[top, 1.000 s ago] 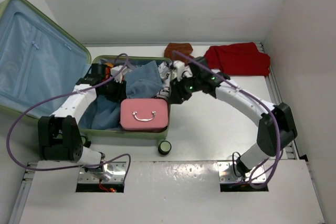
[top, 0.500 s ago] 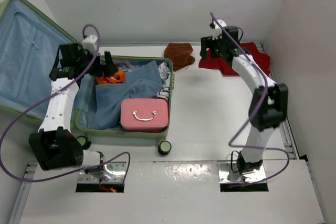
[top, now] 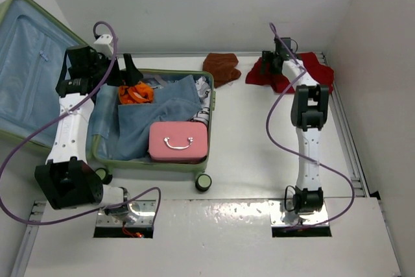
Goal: Pack the luggage
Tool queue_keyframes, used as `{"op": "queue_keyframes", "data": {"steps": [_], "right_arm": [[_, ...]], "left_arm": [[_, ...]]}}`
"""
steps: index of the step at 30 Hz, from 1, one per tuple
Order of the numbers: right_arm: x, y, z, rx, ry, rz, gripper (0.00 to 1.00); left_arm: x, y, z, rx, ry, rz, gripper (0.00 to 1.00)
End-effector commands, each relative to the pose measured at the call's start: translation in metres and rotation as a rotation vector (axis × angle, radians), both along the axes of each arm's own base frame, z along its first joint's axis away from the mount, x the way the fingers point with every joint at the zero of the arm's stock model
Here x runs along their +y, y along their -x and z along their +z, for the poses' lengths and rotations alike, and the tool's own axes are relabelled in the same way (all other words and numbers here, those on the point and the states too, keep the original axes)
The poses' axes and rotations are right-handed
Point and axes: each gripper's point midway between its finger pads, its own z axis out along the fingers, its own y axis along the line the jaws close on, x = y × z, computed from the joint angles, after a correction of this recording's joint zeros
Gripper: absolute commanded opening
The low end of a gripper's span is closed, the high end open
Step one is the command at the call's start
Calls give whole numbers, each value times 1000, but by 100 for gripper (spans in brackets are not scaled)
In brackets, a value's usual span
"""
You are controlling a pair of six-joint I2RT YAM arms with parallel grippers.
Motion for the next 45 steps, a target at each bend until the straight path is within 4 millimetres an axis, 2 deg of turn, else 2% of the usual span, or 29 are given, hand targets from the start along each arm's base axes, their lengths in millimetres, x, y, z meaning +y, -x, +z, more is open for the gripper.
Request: {"op": "queue_keyframes", "data": {"steps": [1,2,10,11,13,14,15,17,19,20,23,24,25,26,27,30,31,32,33,34,35,37,38,39,40,41,42,43,45], "right_arm": [[-21,6,0,38,-21,-92,100],[-38,13,-9,68,-23,-115,100],[-22,64,-71,332,-19,-39,98],[-7,71,-77,360,-9,-11,88],[-7,72,-81,372,9,-5,63],[-8,77,-86,396,18,2,34],[-6,75,-85,394,27,16,22],[-1,90,-93,453,20,37,2],[7,89,-84,446,-25,61,0],[12,84,-76,426,-43,57,0],[41,54,-21,281,-198,91,0],[64,42,27,179,-310,161,0],[75,33,53,122,-370,159,0],[88,20,95,8,-411,197,0],[109,20,133,-49,-510,233,0],[169,34,206,-239,-573,394,0],[185,46,225,-275,-570,441,0],[227,60,236,-304,-553,549,0],[241,72,253,-327,-560,589,0],[255,80,254,-329,-570,624,0],[293,102,250,-292,-609,677,0],[321,116,267,-325,-660,737,0],[356,137,272,-308,-693,791,0],[371,141,265,-286,-717,805,0],[393,153,287,-317,-745,848,0],[419,162,270,-272,-770,868,0],[427,168,280,-277,-793,877,0],[450,174,265,-243,-804,899,0],[477,191,269,-234,-827,946,0]], "left_arm": [[7,-1,5,-9,23,21,100],[7,-1,5,-9,23,21,100],[13,-10,2,31,57,33,100],[13,-10,2,31,57,33,100],[15,-8,1,39,64,34,100],[19,-8,1,39,64,45,100],[17,-6,0,47,71,36,100],[17,-6,0,47,71,36,100],[19,-6,0,46,75,37,100],[19,-6,0,46,75,37,100],[18,-4,-1,54,82,29,100],[20,-4,-1,53,86,30,100],[20,-4,-1,53,86,30,100],[17,-2,-4,65,104,21,100],[16,-1,-9,77,107,22,100],[20,1,-11,77,131,32,100],[20,2,-6,62,135,35,100],[24,2,-9,74,145,50,100],[23,1,-7,63,147,41,100],[26,2,-10,74,157,55,100],[29,2,-10,74,158,64,100],[27,4,-7,64,160,54,100],[32,5,-7,63,161,66,100],[34,7,-2,51,162,66,100],[34,7,-2,51,162,66,100],[37,10,-2,48,161,77,100],[37,10,-2,47,161,77,100],[42,10,-2,47,162,89,100],[43,12,2,36,163,89,100]]}}
